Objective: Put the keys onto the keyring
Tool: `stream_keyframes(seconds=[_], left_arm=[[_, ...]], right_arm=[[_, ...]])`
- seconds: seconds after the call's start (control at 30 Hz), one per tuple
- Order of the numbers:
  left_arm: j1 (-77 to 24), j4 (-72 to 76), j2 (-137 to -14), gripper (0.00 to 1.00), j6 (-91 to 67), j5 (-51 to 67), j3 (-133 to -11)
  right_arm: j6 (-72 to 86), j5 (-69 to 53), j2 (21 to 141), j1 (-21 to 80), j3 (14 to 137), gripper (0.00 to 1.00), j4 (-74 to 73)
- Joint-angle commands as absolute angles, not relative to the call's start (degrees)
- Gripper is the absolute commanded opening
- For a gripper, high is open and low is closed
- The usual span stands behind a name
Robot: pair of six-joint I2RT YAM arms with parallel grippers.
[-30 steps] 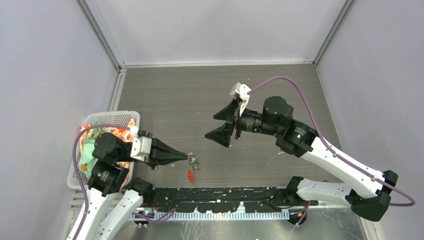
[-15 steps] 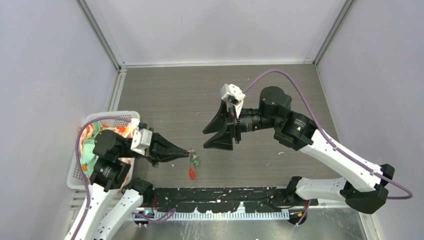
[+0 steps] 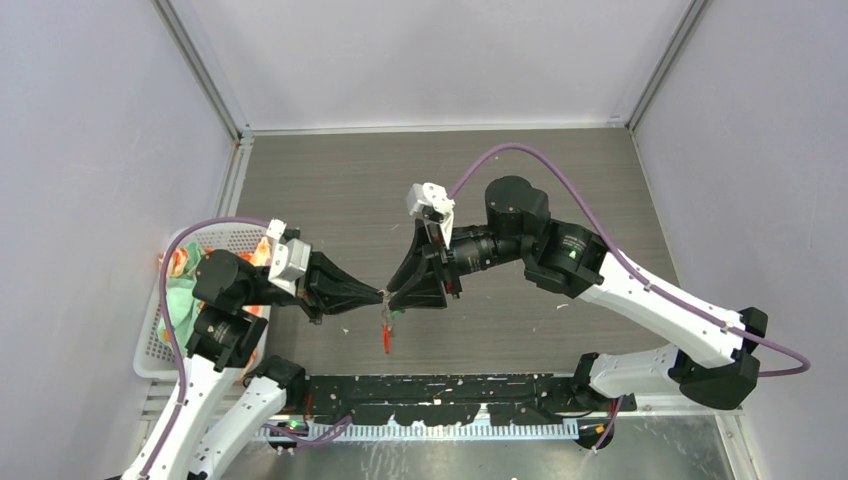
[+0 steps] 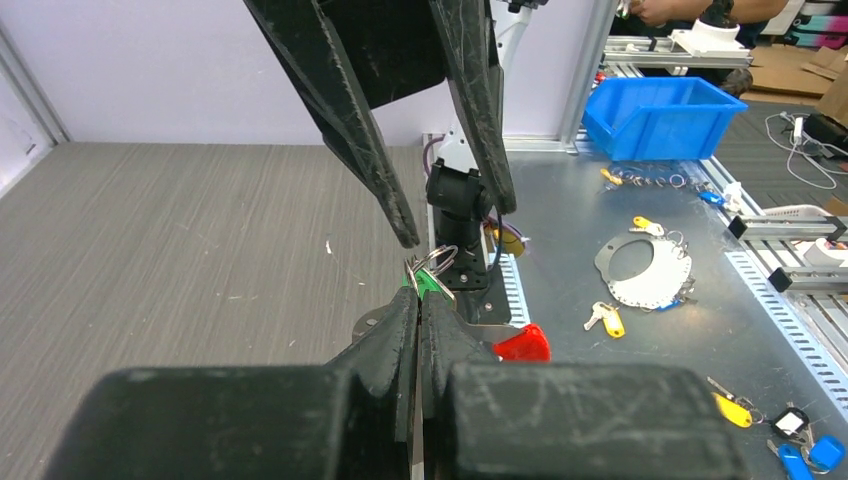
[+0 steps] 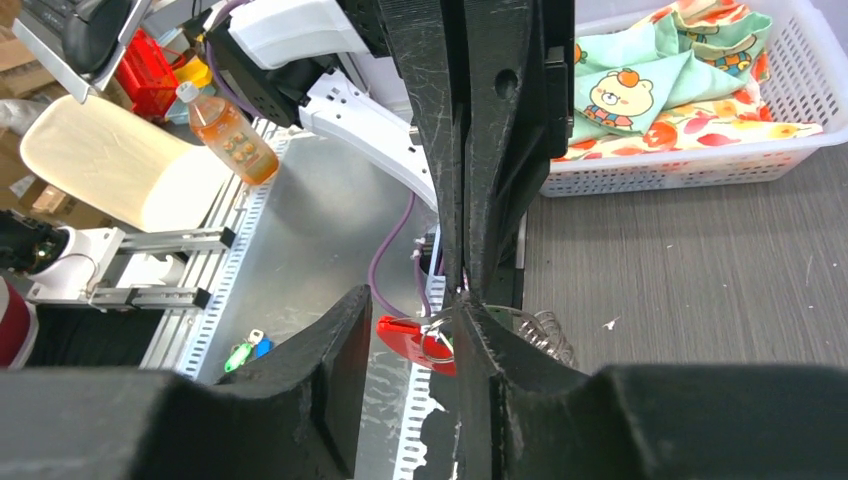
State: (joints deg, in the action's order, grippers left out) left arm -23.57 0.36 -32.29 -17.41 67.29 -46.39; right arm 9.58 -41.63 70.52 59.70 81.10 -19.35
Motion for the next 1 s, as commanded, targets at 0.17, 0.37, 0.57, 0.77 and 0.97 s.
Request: stream_keyframes(seconds=[0.17, 0.37, 0.57, 0.77, 0.97], left_arm=[[-23.7, 3.6, -32.6, 0.0, -18.4, 66.9, -48.5], [-23.7, 3.5, -32.4, 0.0, -18.2, 67.4, -48.8], [-23.7, 3.3, -32.1, 0.0, -18.1, 67.3, -48.7], [-23.7, 3.1, -31.8, 0.0, -18.0, 67.5, -48.7], [-23.7, 3.0, -31.8, 0.0, -17.8, 67.2, -48.5]], right_arm=[[8.9, -40.8, 71.9, 60.5, 83.6, 0.36, -18.1], [8.2, -38.4, 72.4, 60.6, 83.4, 0.33, -18.7], [7.5, -36.3, 72.1, 60.6, 82.6, 0.35, -18.4], [6.8, -34.2, 72.0, 60.6, 82.0, 0.4, -18.5], [6.9, -35.7, 72.1, 60.6, 82.3, 0.11, -18.7]])
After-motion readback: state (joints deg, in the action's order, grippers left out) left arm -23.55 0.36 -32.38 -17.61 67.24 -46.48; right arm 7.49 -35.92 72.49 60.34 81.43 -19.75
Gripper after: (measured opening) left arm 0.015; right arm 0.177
